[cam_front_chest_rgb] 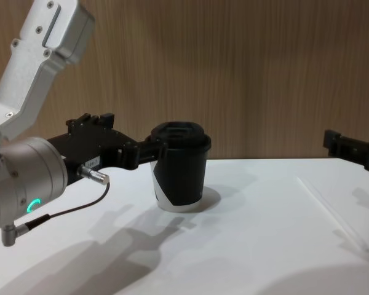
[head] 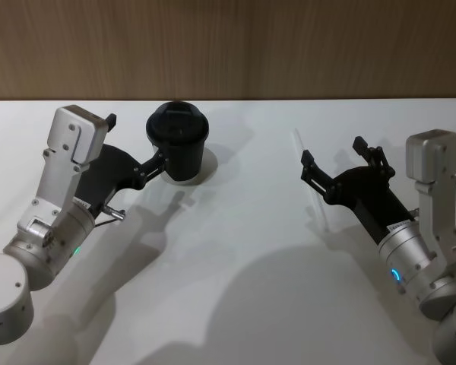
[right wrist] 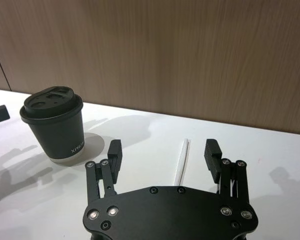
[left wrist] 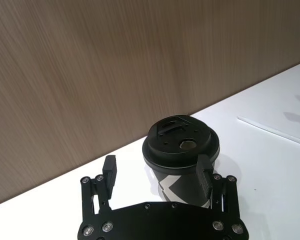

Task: Pick up the straw with one hand, pass it to the other hand, and insert it into the cup.

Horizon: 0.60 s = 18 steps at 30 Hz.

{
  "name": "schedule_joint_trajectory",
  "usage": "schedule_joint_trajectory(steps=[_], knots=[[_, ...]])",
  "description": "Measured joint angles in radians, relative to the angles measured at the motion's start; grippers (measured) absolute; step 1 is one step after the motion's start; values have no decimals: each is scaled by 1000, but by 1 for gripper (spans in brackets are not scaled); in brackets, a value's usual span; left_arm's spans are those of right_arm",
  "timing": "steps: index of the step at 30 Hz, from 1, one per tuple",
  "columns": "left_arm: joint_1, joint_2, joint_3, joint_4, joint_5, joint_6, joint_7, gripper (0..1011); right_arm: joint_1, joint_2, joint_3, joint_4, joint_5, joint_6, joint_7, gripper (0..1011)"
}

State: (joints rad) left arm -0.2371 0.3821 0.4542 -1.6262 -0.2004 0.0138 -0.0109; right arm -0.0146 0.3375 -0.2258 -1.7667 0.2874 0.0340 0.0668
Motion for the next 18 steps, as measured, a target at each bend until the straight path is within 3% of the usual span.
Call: schedule_joint_trajectory(steps=[18], knots=[[0, 0, 0, 0, 0, 0, 0, 1002, 0, 0, 0, 0, 0, 0, 0, 1001]])
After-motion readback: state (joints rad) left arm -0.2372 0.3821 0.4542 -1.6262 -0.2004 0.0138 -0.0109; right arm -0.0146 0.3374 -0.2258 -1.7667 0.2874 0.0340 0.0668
